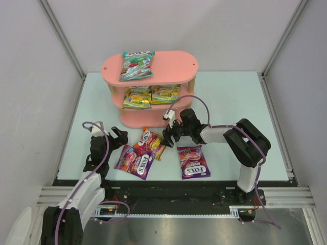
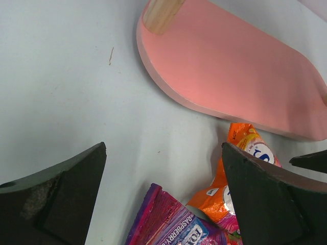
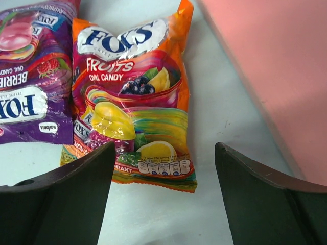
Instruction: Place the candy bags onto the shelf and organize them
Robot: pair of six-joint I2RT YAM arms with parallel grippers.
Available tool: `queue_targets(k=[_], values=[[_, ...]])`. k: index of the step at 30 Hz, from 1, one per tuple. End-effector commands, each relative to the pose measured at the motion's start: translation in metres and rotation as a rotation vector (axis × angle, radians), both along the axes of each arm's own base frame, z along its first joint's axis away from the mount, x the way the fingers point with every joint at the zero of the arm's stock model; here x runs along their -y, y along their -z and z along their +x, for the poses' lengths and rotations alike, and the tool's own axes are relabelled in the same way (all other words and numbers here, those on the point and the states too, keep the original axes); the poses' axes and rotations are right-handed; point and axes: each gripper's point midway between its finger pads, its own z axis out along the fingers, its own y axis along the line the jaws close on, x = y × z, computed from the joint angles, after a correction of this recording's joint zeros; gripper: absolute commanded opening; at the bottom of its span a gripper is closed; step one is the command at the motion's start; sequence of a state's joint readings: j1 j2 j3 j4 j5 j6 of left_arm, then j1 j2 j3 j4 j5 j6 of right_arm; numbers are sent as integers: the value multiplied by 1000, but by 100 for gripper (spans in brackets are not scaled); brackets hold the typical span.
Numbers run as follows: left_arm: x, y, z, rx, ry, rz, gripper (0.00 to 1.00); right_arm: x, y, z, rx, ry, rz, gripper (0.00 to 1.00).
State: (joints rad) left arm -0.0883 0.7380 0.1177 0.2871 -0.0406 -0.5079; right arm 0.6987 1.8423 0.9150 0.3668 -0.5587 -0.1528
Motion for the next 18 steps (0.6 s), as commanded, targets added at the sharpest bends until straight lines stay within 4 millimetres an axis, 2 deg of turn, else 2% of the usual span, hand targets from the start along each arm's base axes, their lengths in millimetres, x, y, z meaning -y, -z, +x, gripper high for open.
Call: queue_targets(k=[1,15,18], values=[[0,-18,8,54,-5,-22,100,-12,-6,4,34,-33,30,82],[1,-17,8,50,-2,-22,100,-21,5,5,8,-53,36,81],[0,-17,8,48,-5,-21,100,-26,4,4,5,-68,38,78]])
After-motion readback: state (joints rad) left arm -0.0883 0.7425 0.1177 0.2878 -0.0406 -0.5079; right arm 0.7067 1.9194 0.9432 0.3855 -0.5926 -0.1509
